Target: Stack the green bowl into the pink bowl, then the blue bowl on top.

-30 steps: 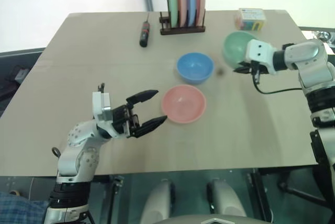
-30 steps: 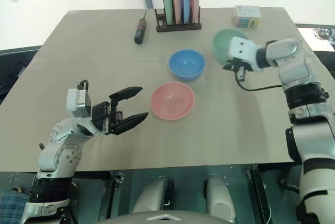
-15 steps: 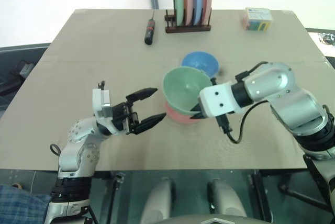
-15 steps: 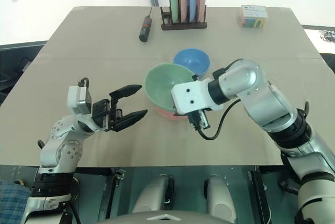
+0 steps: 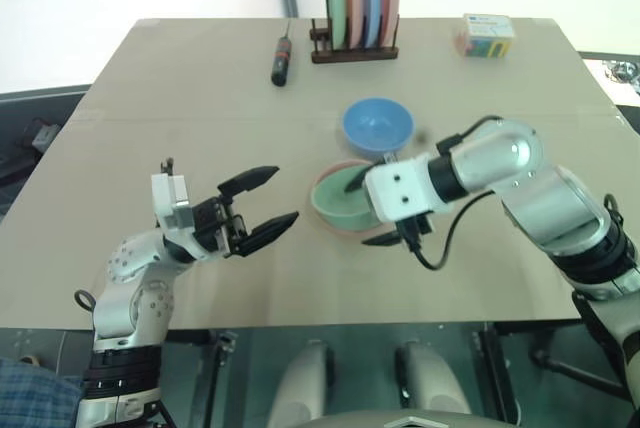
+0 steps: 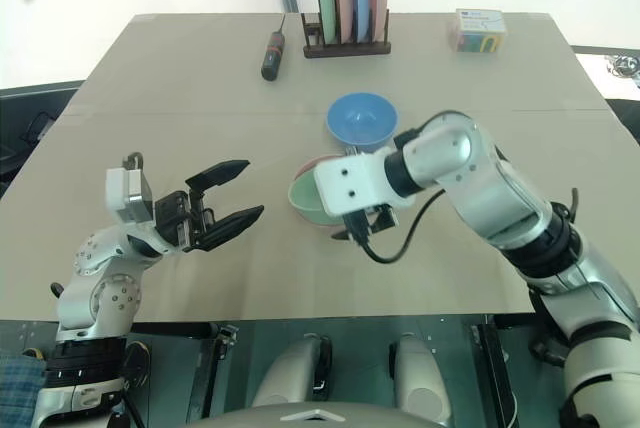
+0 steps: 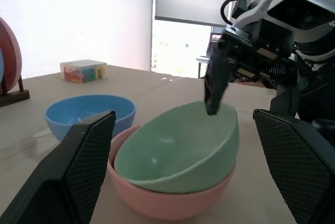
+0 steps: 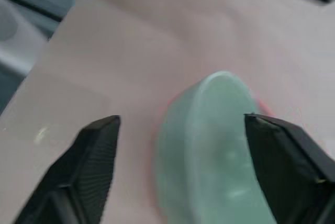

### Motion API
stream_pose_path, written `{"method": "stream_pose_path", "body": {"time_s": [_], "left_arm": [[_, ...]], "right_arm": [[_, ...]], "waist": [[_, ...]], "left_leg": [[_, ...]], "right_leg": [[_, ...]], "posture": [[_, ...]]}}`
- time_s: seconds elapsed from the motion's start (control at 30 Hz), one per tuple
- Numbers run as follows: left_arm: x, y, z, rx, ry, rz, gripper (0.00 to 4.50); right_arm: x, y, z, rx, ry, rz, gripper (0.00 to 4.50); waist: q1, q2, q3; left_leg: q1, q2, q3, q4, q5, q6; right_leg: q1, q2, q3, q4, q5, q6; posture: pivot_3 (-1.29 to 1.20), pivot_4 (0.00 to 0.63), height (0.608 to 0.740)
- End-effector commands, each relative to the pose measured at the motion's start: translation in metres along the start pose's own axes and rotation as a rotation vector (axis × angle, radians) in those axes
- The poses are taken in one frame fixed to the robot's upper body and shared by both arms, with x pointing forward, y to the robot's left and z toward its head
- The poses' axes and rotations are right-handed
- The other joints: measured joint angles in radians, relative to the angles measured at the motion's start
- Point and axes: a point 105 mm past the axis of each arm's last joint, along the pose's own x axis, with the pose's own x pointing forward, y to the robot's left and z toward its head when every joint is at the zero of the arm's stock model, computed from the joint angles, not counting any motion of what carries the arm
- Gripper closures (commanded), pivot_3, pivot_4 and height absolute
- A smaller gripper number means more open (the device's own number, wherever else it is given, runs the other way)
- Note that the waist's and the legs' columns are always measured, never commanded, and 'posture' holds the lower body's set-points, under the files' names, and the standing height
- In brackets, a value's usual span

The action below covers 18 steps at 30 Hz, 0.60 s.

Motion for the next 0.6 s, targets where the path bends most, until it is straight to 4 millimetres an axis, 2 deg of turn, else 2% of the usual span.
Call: {"method": "stream_pose_path", "body": {"time_s": [0.03, 0.17, 0.3, 0.4, 0.6], "left_arm": [[-0.009, 0.015, 0.017, 0.067, -0.062, 0.113, 0.00], [-0.014, 0.034, 0.022, 0.112, -0.088, 0.248, 0.00], [-0.016, 0.040, 0.023, 0.132, -0.096, 0.297, 0.00], [-0.015, 0.042, 0.021, 0.138, -0.097, 0.318, 0.00], [-0.018, 0.040, 0.022, 0.131, -0.104, 0.329, 0.00]], "right_arm": [[-0.026, -0.032, 0.003, -0.006, -0.006, -0.144, 0.62], [-0.043, -0.062, -0.010, 0.047, 0.013, -0.247, 0.62], [-0.046, -0.085, -0.032, 0.118, 0.037, -0.318, 0.62], [-0.037, -0.099, -0.059, 0.185, 0.083, -0.364, 0.62], [-0.011, -0.105, -0.091, 0.267, 0.117, -0.351, 0.62]], "waist": [[0.001, 0.000, 0.000], [0.005, 0.000, 0.000], [0.002, 0.000, 0.000], [-0.003, 0.000, 0.000], [-0.003, 0.000, 0.000]], "left_leg": [[0.000, 0.000, 0.000, 0.000, 0.000, 0.000], [0.000, 0.000, -0.001, 0.000, 0.000, 0.000], [0.000, -0.001, 0.000, 0.000, 0.000, 0.000], [0.000, -0.001, 0.001, -0.001, 0.000, 0.000], [0.000, -0.001, 0.001, -0.001, 0.001, -0.002]], "right_leg": [[0.000, 0.000, 0.000, 0.000, 0.000, 0.000], [0.000, 0.000, 0.000, 0.000, 0.000, 0.000], [0.000, 0.000, 0.000, 0.000, 0.000, -0.001], [0.000, 0.000, 0.000, 0.000, 0.000, -0.001], [-0.001, 0.000, 0.000, -0.001, 0.000, -0.001]], "posture": [[0.00, 0.150, 0.740], [0.00, 0.150, 0.740], [0.00, 0.150, 0.740], [0.00, 0.150, 0.740], [0.00, 0.150, 0.740]]}}
